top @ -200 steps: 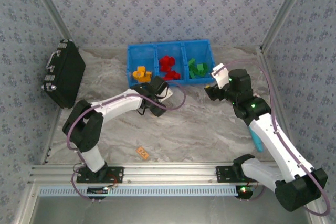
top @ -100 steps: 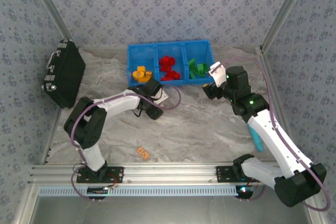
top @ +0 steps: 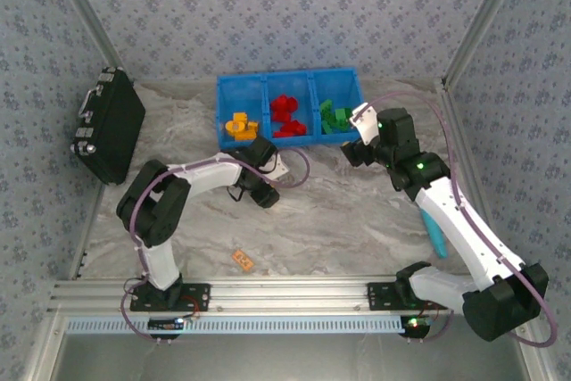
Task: Sort the legos into containers by color
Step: Pick up the lego from the center of the table, then place the lego in the container.
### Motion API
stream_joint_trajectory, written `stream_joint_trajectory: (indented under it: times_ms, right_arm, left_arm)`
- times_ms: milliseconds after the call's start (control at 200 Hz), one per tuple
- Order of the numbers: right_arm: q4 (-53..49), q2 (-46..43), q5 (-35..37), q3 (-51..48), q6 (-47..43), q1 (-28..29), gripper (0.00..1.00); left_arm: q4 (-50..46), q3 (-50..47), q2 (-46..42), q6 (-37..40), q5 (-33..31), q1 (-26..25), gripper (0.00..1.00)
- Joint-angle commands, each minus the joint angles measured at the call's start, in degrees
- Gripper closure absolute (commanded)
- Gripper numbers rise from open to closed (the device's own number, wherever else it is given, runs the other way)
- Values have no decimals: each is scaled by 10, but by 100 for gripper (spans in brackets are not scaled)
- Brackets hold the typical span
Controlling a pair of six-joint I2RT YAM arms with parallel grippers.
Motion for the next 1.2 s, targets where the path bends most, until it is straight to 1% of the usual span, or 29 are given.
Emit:
stream_joint_trajectory:
  times_ms: [0,145,245,335,440,555,680,725,875,1075,1130,1195]
  right_arm:
    - [-7,1,13,19,8,2,11]
    - [-4,2,15,15,9,3,11]
    - [-1,3,14,11,10,3,10]
    - [-1,3,17,11,21,0,8]
    - [7,-7,17,0,25,0,8]
    - [16,-23,12,-19,29,-2,8]
    - [23,-37,0,-39,40,-3,8]
    - [26,-42,-6,-46,49,-5,6]
    - [29,-54,-28,-56,79,-12,4]
    - [38,-74,-42,-76,102,-12,4]
    - [40,-82,-41,-81,107,-12,3]
    - [42,-92,-37,-86,112,-13,3]
  left_arm:
    - [-13,31,11,-4,20,5,42]
    - [-8,30,10,-12,17,5,53]
    - [-8,36,6,-27,-3,6,66]
    - [-6,40,-9,-37,-18,6,70]
    - [-12,58,-39,-42,-29,11,72]
    - [-34,104,-65,-46,-55,21,74]
    - [-46,165,-67,-49,-96,43,76]
    - [-44,184,-59,-56,-108,55,77]
    - [-40,254,0,-62,-146,91,77]
    - [-37,342,106,-60,-161,123,76]
    - [-45,371,135,-67,-160,128,73]
    - [-63,406,162,-75,-169,130,67]
